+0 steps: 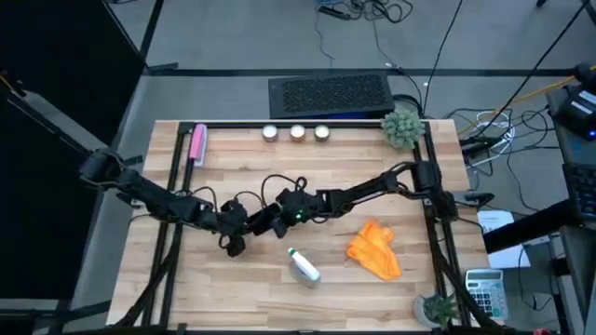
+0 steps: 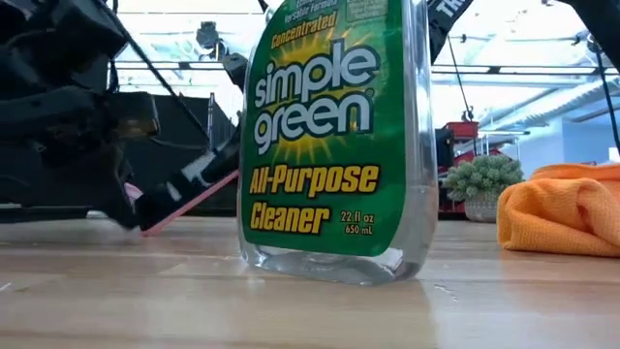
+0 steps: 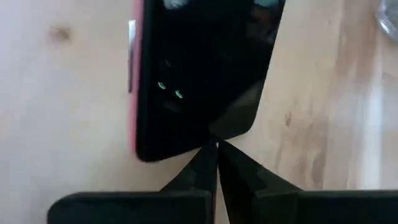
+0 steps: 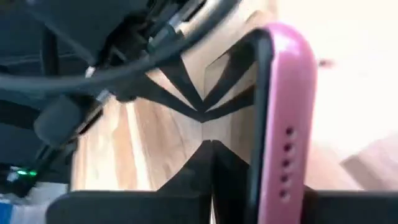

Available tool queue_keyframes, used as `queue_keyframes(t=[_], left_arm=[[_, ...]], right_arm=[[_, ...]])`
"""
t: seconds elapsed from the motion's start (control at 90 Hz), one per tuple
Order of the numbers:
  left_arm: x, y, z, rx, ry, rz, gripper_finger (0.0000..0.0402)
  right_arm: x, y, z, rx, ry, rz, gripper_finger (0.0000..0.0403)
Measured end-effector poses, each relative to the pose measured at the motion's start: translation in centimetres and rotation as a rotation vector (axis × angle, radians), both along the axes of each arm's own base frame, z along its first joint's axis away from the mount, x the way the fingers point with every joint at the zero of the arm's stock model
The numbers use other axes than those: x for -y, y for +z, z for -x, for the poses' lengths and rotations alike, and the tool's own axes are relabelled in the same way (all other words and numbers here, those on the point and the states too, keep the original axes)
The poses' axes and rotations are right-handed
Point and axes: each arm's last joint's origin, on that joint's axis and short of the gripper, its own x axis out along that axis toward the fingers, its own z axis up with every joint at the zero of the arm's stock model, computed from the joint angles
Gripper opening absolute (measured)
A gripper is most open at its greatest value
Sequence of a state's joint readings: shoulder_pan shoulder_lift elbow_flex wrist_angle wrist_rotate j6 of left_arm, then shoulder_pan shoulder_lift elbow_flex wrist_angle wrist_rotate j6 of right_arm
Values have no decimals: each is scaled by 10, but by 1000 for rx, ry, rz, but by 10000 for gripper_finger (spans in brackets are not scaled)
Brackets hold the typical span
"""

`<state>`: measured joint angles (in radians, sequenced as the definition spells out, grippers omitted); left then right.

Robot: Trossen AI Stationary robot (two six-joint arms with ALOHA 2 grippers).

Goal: Apply microfiber cloth
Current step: Spray the front of the cellphone with a spray bottle

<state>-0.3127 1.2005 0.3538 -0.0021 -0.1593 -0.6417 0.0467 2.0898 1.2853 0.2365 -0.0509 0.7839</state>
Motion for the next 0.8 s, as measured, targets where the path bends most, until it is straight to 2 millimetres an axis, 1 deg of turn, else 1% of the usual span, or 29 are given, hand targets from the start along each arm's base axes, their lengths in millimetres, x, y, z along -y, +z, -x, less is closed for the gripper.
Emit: queue_keyframes(t=[0.089, 0.144, 0.244, 0.333, 0.456, 0.544, 0.611, 0.711, 0.8], left_arm=[[2, 20, -1, 68, -28, 4, 0], [3, 27, 1, 96, -49, -5, 0], [3, 46, 0, 196, -73, 1, 0], [4, 54, 1, 231, -94, 10, 0], [9, 62, -1, 263, -135, 42, 0], [18, 62, -4, 293, -176, 67, 0], [26, 61, -10, 331, -202, 84, 0], [39, 56, -16, 361, -234, 117, 0], [53, 47, -21, 345, -242, 154, 0]], right_arm=[[2, 22, 11, -40, 11, 106, 8], [3, 43, 21, -55, 9, 185, 7], [7, 82, 45, -106, -1, 325, 7], [5, 112, 74, -185, 1, 409, 7], [-7, 148, 125, -299, 35, 453, 7], [-23, 158, 158, -406, 99, 459, 7], [-41, 157, 176, -450, 148, 454, 7], [-72, 151, 197, -457, 231, 440, 7], [-101, 137, 208, -442, 297, 445, 7]])
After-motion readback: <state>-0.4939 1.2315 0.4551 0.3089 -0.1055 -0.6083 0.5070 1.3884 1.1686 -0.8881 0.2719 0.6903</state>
